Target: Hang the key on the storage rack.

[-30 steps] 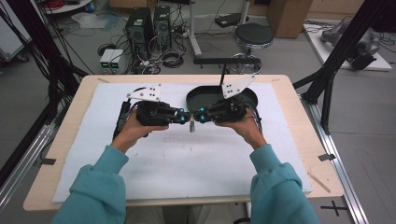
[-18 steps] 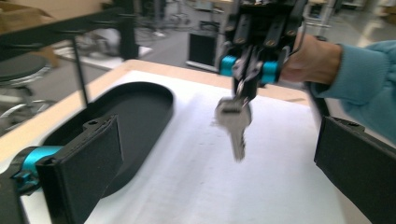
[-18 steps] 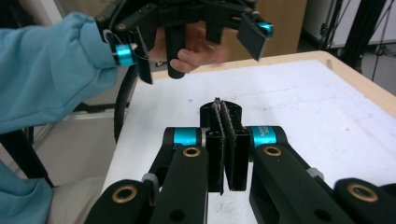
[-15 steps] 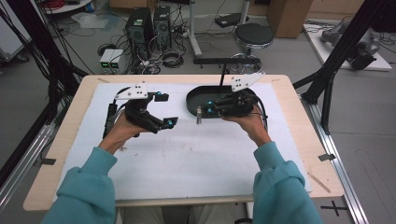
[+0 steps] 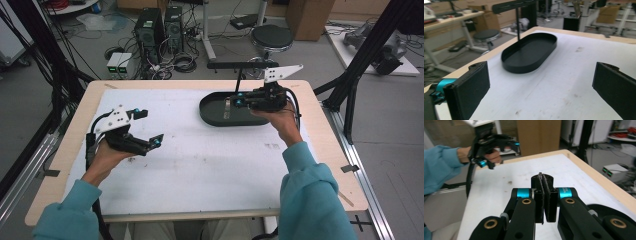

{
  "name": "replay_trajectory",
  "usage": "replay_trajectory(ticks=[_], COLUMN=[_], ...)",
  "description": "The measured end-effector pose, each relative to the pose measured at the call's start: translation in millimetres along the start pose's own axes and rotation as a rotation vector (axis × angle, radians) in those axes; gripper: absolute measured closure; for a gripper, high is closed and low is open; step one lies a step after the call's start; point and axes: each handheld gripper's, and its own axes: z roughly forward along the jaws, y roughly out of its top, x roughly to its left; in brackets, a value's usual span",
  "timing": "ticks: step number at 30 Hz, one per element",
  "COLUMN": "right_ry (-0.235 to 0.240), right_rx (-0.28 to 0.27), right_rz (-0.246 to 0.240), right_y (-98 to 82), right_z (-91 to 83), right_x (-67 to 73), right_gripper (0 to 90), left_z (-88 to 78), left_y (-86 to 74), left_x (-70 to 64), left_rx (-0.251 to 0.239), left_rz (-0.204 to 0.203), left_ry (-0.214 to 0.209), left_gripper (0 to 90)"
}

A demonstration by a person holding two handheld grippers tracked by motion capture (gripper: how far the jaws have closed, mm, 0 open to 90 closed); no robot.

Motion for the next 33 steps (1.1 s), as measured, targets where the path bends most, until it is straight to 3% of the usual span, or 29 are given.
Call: replay_trajectory(ticks=[4, 12, 14, 18, 21, 24, 29, 33], right_ry=[-0.047, -0.113, -0.131, -0.157, -0.181, -0.199, -0.228, -0.248], right_rx=[0.007, 0.022, 0.047, 0.072, 0.111, 0.131, 0.176, 0.217], right_rz=[0.034, 0.042, 0.042, 0.035, 0.043, 0.061, 0.046, 0.049], right_y=[4.8, 19.2, 22.5, 26.4, 29.8, 32.6, 40.0, 45.9], right_z=[-10.9, -26.7, -29.8, -35.0, -39.4, -42.2, -44.3, -44.7], right_x=[-9.7, -28.8, -34.5, -46.3, -53.1, -59.0, -71.4, -80.6], right_gripper=[88.9, 88.8, 88.9, 88.8, 88.8, 88.9, 88.8, 88.8], left_z=[-20.4, -51.6, -56.4, -64.4, -68.2, -71.3, -74.4, -74.3], left_y=[-22.3, -53.5, -59.6, -69.1, -79.2, -88.3, -99.2, -104.0], left_x=[-2.6, -3.4, -4.0, -6.9, -6.8, -7.3, -9.6, -9.1], left_rx=[-0.020, -0.089, -0.099, -0.128, -0.154, -0.156, -0.162, -0.161], left_rz=[0.005, -0.015, -0.018, -0.023, -0.051, -0.055, -0.057, -0.070], left_ry=[0.052, 0.133, 0.147, 0.165, 0.180, 0.207, 0.236, 0.238], left_gripper=[1.7, 1.7, 1.7, 1.7, 1.7, 1.7, 1.7, 1.7])
